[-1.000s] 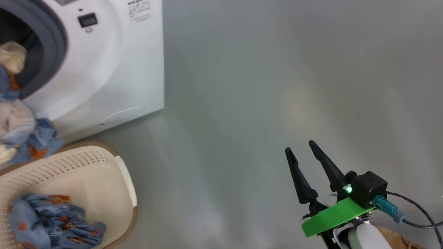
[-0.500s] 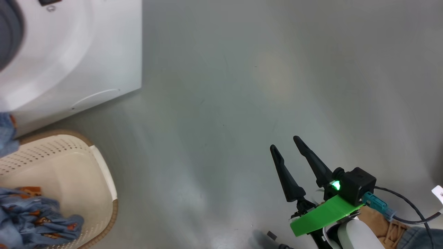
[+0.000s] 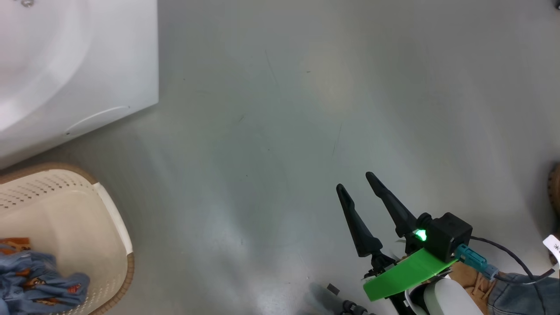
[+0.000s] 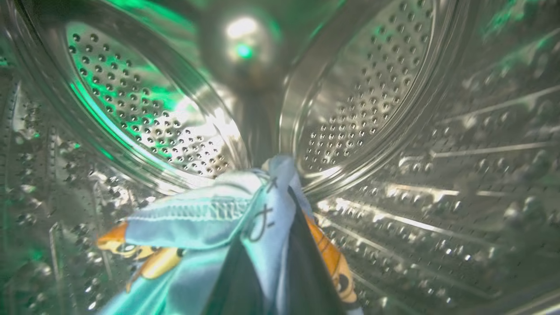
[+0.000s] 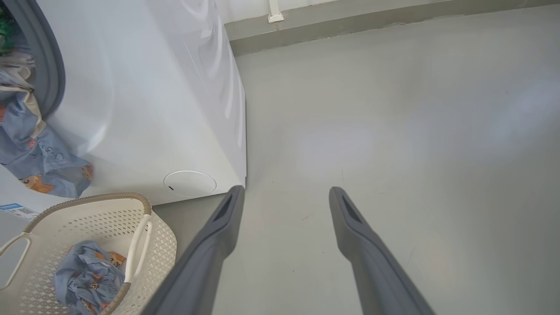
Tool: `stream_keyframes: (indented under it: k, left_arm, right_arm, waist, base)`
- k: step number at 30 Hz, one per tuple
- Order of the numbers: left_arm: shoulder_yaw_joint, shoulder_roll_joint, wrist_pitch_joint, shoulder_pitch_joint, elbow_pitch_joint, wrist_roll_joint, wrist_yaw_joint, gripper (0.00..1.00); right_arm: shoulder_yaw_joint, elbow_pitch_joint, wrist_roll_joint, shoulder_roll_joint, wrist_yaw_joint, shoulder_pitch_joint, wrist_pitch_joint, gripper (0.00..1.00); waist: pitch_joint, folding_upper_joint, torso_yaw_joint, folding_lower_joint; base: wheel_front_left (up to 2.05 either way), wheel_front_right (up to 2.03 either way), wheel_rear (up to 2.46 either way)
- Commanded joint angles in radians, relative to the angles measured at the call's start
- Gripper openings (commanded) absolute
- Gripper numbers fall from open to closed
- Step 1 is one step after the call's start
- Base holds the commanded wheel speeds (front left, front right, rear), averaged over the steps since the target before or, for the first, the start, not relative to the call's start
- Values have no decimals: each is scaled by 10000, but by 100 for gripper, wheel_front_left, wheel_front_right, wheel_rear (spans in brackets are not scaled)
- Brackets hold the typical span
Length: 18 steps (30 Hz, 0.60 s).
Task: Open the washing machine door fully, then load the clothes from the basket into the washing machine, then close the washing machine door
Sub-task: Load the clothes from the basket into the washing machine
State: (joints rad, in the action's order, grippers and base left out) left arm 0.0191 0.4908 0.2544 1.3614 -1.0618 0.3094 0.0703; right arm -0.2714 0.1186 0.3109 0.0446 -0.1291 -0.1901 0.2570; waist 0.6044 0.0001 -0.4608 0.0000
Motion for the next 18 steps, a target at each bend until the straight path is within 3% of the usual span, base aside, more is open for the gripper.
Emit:
stream_keyframes:
  k: [1, 2, 6, 7, 8, 9, 18]
  left_arm:
    - [51, 515, -10, 11, 89, -189, -71, 0]
    - [123, 522, -20, 4, -52, -254, -124, 1]
    - [623, 489, -91, -39, -450, -661, -143, 49]
    - [701, 444, -85, -55, -538, -711, -151, 77]
    - [792, 409, -81, -66, -625, -777, -168, 94]
    - [876, 369, -77, -75, -709, -839, -200, 100]
    - [1083, -118, 6, -348, -1225, -908, -870, 100]
  right_arm:
    - [-166, -206, -7, 57, -16, 144, 48, 100]
    - [-176, -198, -8, 57, -16, 134, 48, 100]
    - [-185, -123, -42, 57, -16, 56, 48, 100]
    - [-182, -97, -53, 57, -16, 42, 48, 100]
    - [-188, -74, -57, 57, -16, 25, 48, 100]
    - [-196, -49, -67, 57, -16, 4, 48, 100]
    - [-169, 164, -182, 57, -16, -144, 48, 100]
  waist:
    - [-14, -1, 38, 0]
    - [-25, -1, 63, 0]
    - [-126, -1, 218, 0]
    - [-173, -1, 268, 0]
    - [-207, -1, 310, 0]
    - [-247, -1, 353, 0]
    - [-676, -1, 785, 0]
  base:
    - [0, 0, 0]
    - [0, 0, 0]
    - [0, 0, 0]
    - [0, 0, 0]
    - [0, 0, 0]
    - [0, 0, 0]
    - [0, 0, 0]
